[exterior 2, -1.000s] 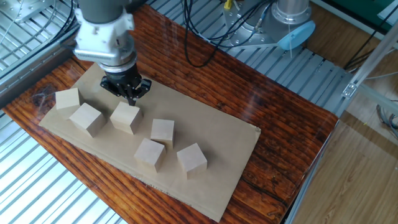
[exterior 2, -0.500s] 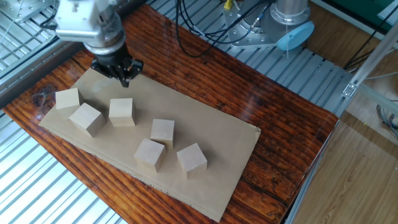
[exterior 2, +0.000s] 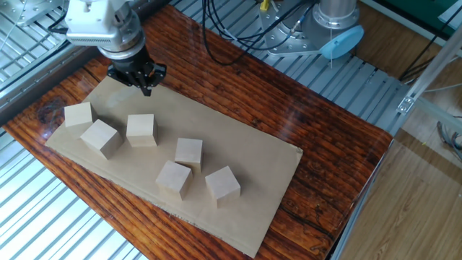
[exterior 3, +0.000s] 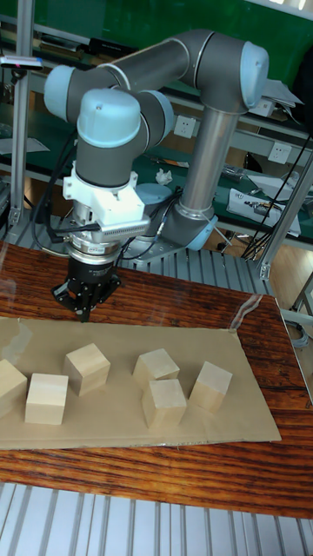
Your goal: Stack the blocks into a pyramid shape
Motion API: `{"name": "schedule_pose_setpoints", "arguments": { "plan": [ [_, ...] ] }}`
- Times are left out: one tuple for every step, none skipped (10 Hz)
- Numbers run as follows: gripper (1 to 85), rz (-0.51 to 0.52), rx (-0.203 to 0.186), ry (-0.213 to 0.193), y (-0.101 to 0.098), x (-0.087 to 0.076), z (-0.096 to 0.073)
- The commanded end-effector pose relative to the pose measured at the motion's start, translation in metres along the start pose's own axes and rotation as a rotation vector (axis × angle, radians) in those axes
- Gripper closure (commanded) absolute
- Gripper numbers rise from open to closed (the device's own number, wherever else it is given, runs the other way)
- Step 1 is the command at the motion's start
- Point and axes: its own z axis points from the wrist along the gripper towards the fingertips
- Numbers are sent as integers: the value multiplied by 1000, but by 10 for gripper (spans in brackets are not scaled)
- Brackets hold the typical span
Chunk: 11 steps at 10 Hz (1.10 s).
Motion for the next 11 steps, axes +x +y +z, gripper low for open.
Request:
{"name": "schedule_pose_setpoints", "arguments": {
  "plan": [
    [777, -20, -3, 13, -2, 9, 12],
    [777, -23, -2, 10, -3, 8, 16],
    [777, -29, 1, 9, -4, 7, 19],
    [777, -33, 9, 3, -6, 5, 23],
    [777, -38, 13, -3, -9, 3, 25],
    [777, -41, 14, -10, -10, -1, 27],
    [777, -43, 16, -12, -12, -3, 29],
    [777, -39, 24, -12, -14, -6, 32],
    [777, -37, 21, -16, -15, -9, 35],
    [777, -30, 11, -22, -13, -11, 35],
    [777, -26, 8, -26, -12, -13, 35]
  ]
}}
